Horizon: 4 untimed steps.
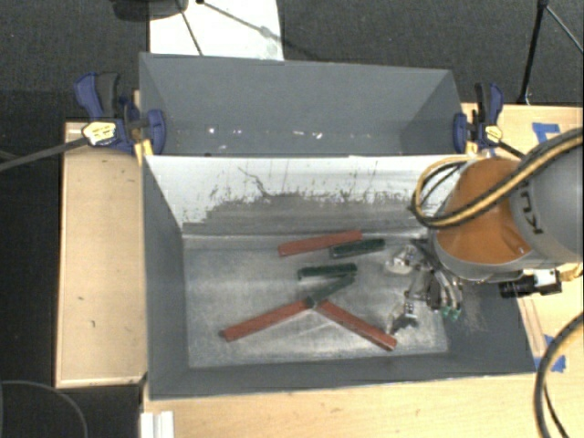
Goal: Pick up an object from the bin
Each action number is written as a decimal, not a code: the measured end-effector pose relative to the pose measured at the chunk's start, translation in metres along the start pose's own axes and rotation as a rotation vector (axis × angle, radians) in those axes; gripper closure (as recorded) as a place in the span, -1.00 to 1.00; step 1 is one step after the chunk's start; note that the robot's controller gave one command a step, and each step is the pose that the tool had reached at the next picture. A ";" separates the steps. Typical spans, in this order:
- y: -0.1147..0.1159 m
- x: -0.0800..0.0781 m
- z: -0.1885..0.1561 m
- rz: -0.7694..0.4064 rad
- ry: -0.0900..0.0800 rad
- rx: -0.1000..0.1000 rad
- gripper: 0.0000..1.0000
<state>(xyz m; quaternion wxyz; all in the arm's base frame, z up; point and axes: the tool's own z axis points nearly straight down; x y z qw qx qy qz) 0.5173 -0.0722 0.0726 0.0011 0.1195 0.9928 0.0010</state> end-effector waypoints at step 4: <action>0.045 -0.006 -0.034 -0.118 0.004 0.001 -1.00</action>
Offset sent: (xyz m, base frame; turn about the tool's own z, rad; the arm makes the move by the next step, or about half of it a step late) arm 0.0142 0.0673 0.0118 0.0535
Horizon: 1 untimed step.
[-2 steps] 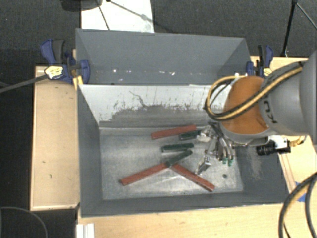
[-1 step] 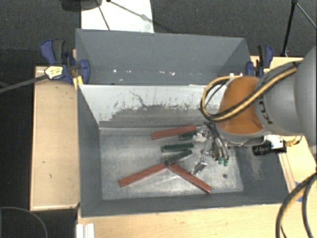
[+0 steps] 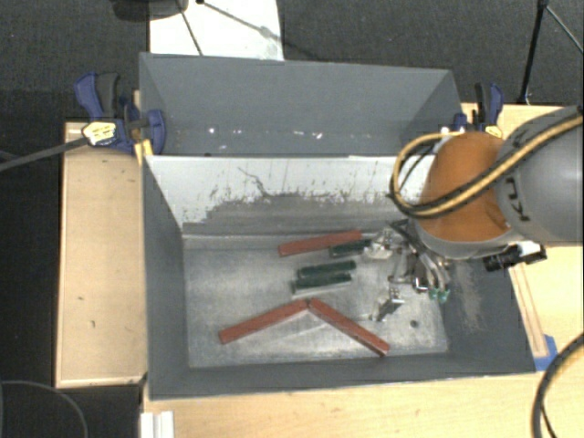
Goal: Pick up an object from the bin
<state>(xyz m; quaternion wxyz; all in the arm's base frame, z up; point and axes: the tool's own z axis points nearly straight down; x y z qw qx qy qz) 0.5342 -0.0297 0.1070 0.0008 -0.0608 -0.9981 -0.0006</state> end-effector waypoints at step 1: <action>0.066 -0.029 0.027 0.045 -0.012 0.005 1.00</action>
Offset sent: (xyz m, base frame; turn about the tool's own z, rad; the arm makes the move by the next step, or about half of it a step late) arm 0.0000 0.0000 0.0000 0.0000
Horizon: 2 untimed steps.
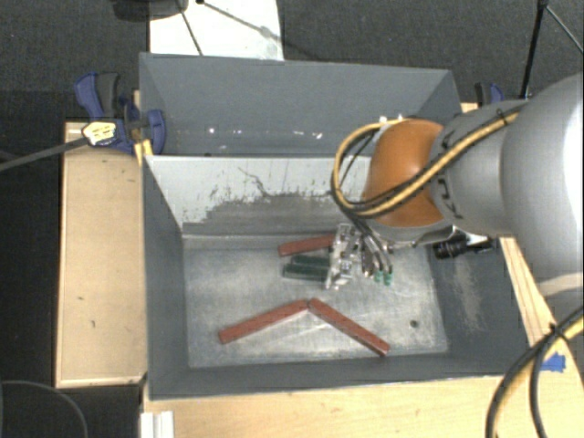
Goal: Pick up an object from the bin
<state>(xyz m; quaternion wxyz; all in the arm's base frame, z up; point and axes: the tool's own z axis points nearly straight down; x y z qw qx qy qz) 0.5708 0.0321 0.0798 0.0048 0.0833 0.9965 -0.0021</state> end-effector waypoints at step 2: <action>0.001 0.001 -0.035 -0.044 0.011 -0.002 1.00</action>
Offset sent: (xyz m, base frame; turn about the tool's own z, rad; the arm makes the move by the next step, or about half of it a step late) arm 0.0129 -0.0039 0.1835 -0.1815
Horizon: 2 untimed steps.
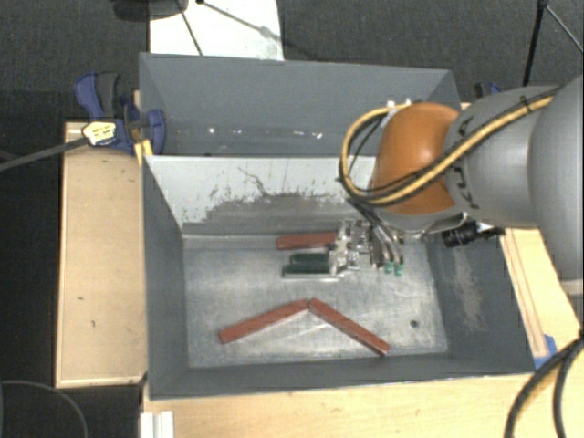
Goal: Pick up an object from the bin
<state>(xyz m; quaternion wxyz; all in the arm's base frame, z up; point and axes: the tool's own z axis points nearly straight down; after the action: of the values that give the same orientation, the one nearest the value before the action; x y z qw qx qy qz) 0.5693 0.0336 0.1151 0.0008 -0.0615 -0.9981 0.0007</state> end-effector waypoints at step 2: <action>0.001 -0.003 -0.080 -0.014 -0.004 -0.002 -1.00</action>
Offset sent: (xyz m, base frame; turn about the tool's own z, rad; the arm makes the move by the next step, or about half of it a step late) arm 0.0000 0.0000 0.0000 0.0000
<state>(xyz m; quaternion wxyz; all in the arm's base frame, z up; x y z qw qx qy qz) 0.5725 0.0339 0.1954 -0.0015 -0.0545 -0.9985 -0.0002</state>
